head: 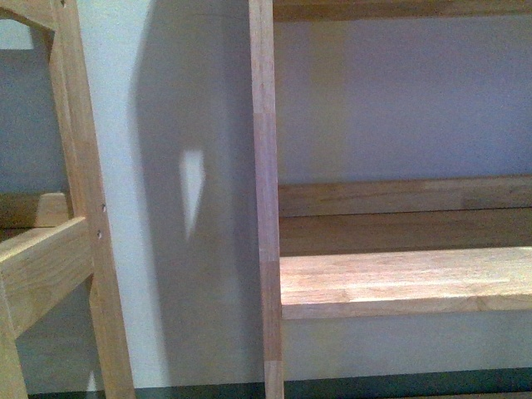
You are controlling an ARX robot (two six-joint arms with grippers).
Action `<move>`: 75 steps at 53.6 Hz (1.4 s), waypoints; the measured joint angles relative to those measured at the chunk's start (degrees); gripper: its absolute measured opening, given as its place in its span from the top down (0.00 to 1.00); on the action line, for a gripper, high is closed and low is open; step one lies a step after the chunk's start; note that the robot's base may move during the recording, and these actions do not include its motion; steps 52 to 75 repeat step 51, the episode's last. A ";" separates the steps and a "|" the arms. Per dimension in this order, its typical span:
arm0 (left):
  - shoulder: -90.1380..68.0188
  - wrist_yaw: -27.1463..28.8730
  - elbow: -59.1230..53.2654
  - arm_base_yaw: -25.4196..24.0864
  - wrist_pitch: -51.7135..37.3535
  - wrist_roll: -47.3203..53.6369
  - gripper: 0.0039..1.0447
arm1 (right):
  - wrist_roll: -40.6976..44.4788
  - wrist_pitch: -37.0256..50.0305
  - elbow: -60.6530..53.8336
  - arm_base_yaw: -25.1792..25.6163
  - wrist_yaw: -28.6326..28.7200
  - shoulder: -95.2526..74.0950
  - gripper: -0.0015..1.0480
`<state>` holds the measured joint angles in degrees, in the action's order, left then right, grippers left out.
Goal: Put away toys
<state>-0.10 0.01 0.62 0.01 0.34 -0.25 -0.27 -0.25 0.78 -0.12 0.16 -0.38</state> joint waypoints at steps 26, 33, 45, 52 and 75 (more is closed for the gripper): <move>0.00 0.00 0.00 0.00 0.00 0.00 0.05 | 0.09 0.00 0.00 0.00 0.00 0.00 0.00; 0.00 0.00 0.00 0.00 0.00 0.00 0.05 | 0.09 0.00 0.00 0.00 0.00 0.00 0.00; 0.00 0.02 0.00 0.00 0.00 0.00 0.05 | 0.09 0.00 0.00 0.00 0.00 0.00 0.00; 0.00 0.00 0.00 0.00 0.00 0.00 0.05 | 0.09 0.00 0.00 0.00 0.00 0.00 0.00; 0.00 0.00 0.00 0.00 0.00 0.00 0.05 | 0.09 0.00 0.00 0.00 0.00 0.00 0.00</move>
